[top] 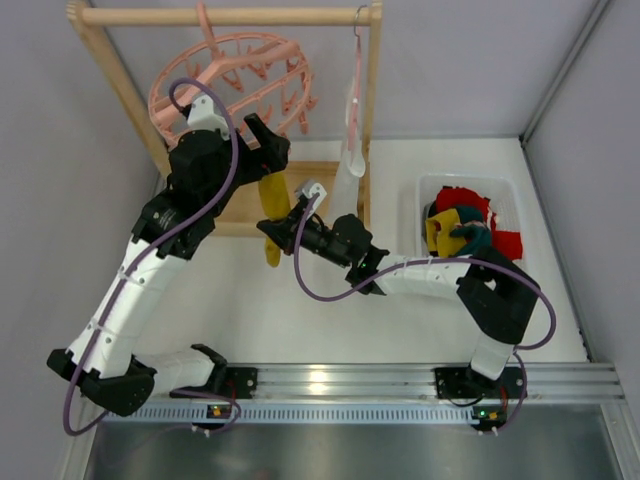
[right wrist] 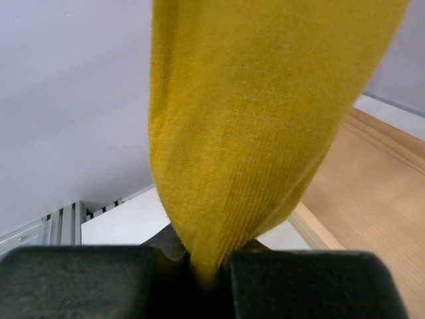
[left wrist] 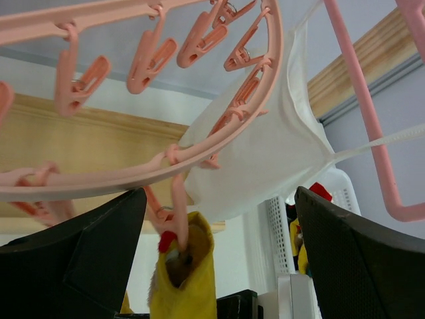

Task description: Remove the socks clipped to the hanger

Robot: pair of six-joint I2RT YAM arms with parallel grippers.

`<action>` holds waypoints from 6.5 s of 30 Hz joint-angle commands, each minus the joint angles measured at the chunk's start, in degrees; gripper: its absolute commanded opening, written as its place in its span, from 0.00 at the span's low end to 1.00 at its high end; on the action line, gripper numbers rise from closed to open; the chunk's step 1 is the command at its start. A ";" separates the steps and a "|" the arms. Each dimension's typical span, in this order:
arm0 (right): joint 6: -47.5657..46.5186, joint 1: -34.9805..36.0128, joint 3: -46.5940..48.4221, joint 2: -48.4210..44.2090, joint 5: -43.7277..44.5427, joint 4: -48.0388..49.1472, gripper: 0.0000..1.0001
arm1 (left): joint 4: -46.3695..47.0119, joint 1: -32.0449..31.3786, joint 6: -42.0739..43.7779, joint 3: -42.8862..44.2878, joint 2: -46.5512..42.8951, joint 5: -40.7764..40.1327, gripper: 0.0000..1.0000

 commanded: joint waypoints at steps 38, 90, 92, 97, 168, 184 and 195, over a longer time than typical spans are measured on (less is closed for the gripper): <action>-0.81 0.32 -0.94 -5.37 -2.24 -1.40 0.00 | 6.85 2.60 -3.74 -7.09 -1.61 0.40 0.85; -0.12 -3.27 -20.46 -45.78 28.08 -47.75 0.00 | 16.79 6.37 -6.11 -22.45 -11.43 10.76 0.98; 1.03 -6.86 -19.58 -47.90 28.08 -52.69 0.00 | 16.70 6.37 -6.20 -25.27 -14.25 11.30 0.98; 2.71 -16.54 -18.43 -53.08 26.77 -61.67 0.00 | 15.30 6.46 -4.01 -33.70 -24.18 10.78 0.98; -9.60 -39.06 -2.87 -77.69 28.52 -95.70 0.99 | 3.42 7.77 22.28 -45.76 -44.31 -2.08 0.99; -9.69 -38.61 -5.60 -80.51 28.53 -98.07 1.00 | 3.69 14.20 21.49 -48.93 -49.07 4.10 0.99; -9.51 -38.70 -6.12 -80.17 28.08 -97.46 0.99 | 3.69 14.20 21.22 -49.10 -48.89 5.85 0.99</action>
